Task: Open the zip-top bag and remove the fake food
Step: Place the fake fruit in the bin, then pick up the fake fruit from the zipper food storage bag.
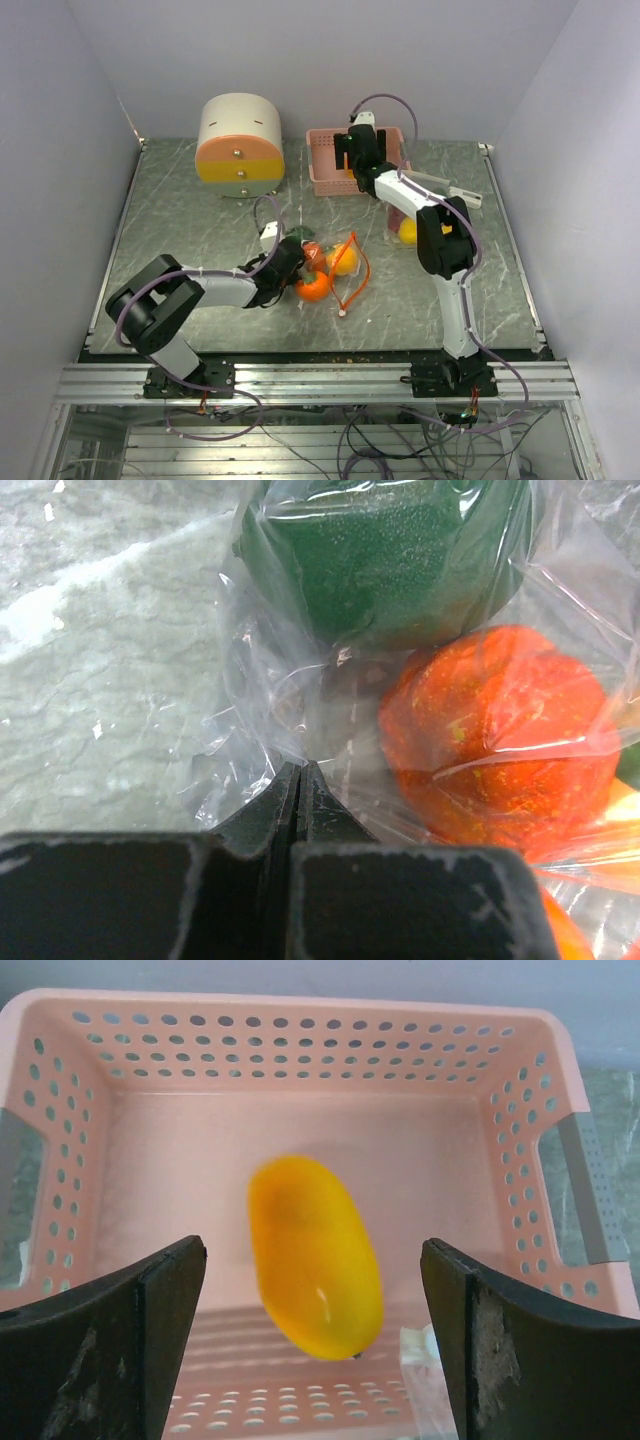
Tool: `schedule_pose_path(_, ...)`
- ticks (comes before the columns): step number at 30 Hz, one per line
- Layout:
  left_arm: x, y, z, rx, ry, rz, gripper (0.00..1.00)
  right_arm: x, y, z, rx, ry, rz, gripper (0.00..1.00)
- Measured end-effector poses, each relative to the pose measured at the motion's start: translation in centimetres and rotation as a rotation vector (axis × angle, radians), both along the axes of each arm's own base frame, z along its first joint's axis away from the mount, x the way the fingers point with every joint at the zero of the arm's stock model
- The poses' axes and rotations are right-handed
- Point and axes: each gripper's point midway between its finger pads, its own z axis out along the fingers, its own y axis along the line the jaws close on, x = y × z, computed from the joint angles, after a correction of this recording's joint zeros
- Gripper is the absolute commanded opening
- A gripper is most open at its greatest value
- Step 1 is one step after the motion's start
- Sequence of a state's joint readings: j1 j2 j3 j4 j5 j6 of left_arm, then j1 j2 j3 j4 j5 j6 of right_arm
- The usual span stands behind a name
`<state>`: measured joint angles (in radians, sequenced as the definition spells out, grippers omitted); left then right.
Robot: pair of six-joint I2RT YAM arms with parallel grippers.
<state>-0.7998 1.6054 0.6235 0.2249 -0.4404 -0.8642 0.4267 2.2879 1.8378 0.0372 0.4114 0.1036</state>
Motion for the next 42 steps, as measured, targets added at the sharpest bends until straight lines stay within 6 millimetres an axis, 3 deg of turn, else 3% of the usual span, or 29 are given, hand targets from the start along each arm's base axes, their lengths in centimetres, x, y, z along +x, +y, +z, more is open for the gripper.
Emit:
schedule_pose_path(3,-0.5,0.5,-0.1,0.01,0.009,0.0,0.07,-0.6,-0.3,0.2,-0.01,0.009,0.003,0.89)
schedule_pose_path(5,-0.6,0.6,-0.1,0.011,0.011,0.001,0.07,-2.6,-1.1,0.7,-0.011,0.019,0.008,0.87)
schedule_pose_path(7,-0.6,0.6,-0.1,0.009,0.011,0.003,0.07,-5.4,-2.1,2.1,0.001,0.019,0.01,0.83)
schedule_pose_path(13,-0.6,0.2,-0.1,-0.017,0.013,0.0,0.07,-16.0,-4.1,11.1,0.229,-0.173,0.062,0.79)
schedule_pose_path(15,-0.6,-0.1,-0.1,-0.032,0.015,-0.006,0.07,-19.4,-4.1,11.8,0.31,-0.209,0.106,0.77)
schedule_pose_path(17,-0.6,-0.4,-0.1,-0.043,0.018,-0.009,0.07,-22.5,-3.9,10.4,0.369,-0.192,0.156,0.74)
schedule_pose_path(22,-0.7,-0.6,-0.1,-0.059,0.023,-0.006,0.07,-29.1,-3.3,2.9,0.45,-0.007,0.234,0.7)
schedule_pose_path(24,-0.7,-0.6,-0.1,-0.066,0.025,-0.002,0.07,-31.1,-2.9,1.4,0.481,0.039,0.269,0.69)
schedule_pose_path(29,-1.1,-0.3,0.0,-0.084,0.029,0.01,0.07,-33.4,-1.7,0.1,0.583,0.087,0.339,0.63)
schedule_pose_path(35,-1.1,-0.3,0.0,-0.094,0.033,0.021,0.07,-36.8,0.4,-3.0,0.677,0.208,0.424,0.59)
schedule_pose_path(42,-0.8,-0.7,-0.1,-0.117,0.024,0.027,0.07,-38.0,2.8,-3.8,0.667,0.264,0.487,0.48)
